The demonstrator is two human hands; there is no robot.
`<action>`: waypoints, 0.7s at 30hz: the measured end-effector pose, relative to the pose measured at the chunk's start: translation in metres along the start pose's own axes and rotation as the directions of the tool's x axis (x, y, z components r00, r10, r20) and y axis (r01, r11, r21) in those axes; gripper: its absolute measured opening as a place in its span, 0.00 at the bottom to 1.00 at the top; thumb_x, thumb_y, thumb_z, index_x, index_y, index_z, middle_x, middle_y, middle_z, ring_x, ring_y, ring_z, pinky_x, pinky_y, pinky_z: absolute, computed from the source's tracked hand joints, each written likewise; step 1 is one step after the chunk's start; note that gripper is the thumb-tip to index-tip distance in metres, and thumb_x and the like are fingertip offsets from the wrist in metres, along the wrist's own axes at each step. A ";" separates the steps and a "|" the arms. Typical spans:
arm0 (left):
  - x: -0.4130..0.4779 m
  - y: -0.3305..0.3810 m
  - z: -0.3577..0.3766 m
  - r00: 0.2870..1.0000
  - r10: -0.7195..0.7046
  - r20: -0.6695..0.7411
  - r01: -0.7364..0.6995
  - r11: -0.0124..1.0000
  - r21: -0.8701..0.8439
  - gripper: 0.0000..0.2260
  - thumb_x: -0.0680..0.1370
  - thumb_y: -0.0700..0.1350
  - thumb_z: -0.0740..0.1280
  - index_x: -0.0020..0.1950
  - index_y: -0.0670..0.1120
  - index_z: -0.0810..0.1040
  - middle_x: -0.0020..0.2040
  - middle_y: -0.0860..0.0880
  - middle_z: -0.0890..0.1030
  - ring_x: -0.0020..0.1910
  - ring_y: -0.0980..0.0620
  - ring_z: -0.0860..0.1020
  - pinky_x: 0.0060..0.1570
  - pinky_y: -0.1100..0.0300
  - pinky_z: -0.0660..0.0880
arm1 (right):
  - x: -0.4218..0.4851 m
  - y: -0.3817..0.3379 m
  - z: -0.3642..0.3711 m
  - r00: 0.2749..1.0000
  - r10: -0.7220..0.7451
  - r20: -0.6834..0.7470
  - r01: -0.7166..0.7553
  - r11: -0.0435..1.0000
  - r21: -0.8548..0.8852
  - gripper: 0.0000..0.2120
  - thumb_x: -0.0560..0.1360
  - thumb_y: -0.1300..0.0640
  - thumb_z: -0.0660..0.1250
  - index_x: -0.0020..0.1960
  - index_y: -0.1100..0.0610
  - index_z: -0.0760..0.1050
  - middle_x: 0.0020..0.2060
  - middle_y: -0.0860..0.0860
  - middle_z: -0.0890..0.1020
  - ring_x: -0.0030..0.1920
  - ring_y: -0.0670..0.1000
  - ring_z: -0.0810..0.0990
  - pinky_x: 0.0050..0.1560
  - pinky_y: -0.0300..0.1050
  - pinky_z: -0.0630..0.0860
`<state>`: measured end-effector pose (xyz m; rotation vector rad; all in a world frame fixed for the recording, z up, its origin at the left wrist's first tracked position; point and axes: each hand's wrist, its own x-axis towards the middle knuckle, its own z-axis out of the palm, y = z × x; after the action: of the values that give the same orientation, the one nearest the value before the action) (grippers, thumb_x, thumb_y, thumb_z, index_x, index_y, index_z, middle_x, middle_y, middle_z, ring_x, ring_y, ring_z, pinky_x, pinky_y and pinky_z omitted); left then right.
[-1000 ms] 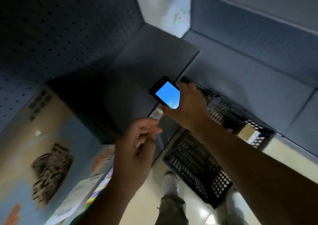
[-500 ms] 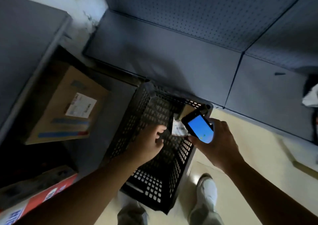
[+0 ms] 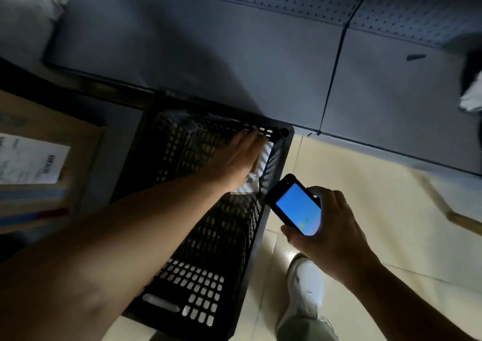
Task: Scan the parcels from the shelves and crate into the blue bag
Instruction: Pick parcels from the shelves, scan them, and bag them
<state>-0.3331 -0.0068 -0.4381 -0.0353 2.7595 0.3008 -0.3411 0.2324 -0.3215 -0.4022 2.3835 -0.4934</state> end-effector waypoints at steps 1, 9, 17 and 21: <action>0.006 0.004 0.004 1.000 0.002 0.016 -0.003 1.000 0.007 0.48 0.71 0.41 0.78 0.82 0.47 0.53 0.81 0.47 0.58 0.80 0.43 0.57 0.76 0.48 0.66 | 0.000 0.002 -0.001 1.000 -0.003 -0.002 0.003 1.000 -0.011 0.40 0.63 0.38 0.77 0.69 0.48 0.64 0.54 0.42 0.67 0.55 0.46 0.70 0.51 0.44 0.74; 0.012 0.009 0.006 0.998 -0.067 -0.007 0.067 0.996 0.058 0.37 0.67 0.36 0.78 0.73 0.45 0.66 0.68 0.44 0.68 0.68 0.41 0.67 0.58 0.48 0.80 | 0.001 -0.001 -0.007 0.999 -0.027 -0.046 0.023 0.995 -0.093 0.41 0.62 0.37 0.77 0.69 0.50 0.65 0.56 0.46 0.71 0.52 0.47 0.69 0.47 0.45 0.70; -0.065 -0.056 -0.038 0.994 -0.052 -0.097 0.035 0.986 -0.165 0.45 0.62 0.46 0.80 0.76 0.46 0.65 0.74 0.47 0.67 0.73 0.42 0.66 0.70 0.48 0.71 | -0.001 -0.029 -0.018 0.986 -0.155 -0.060 0.131 0.946 -0.298 0.42 0.61 0.40 0.79 0.69 0.54 0.67 0.60 0.53 0.73 0.57 0.57 0.74 0.52 0.53 0.72; -0.116 -0.085 -0.076 0.984 -0.072 -0.163 0.039 0.979 -0.198 0.46 0.62 0.47 0.81 0.77 0.45 0.63 0.73 0.48 0.70 0.72 0.44 0.67 0.67 0.48 0.73 | -0.003 -0.055 -0.027 0.971 -0.236 -0.024 0.198 0.862 -0.467 0.43 0.60 0.39 0.77 0.69 0.56 0.68 0.59 0.56 0.74 0.54 0.60 0.75 0.50 0.57 0.75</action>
<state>-0.2464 -0.1079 -0.3443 -0.1967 2.8797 0.5758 -0.3479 0.1914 -0.2759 -0.8886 2.5370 -0.0241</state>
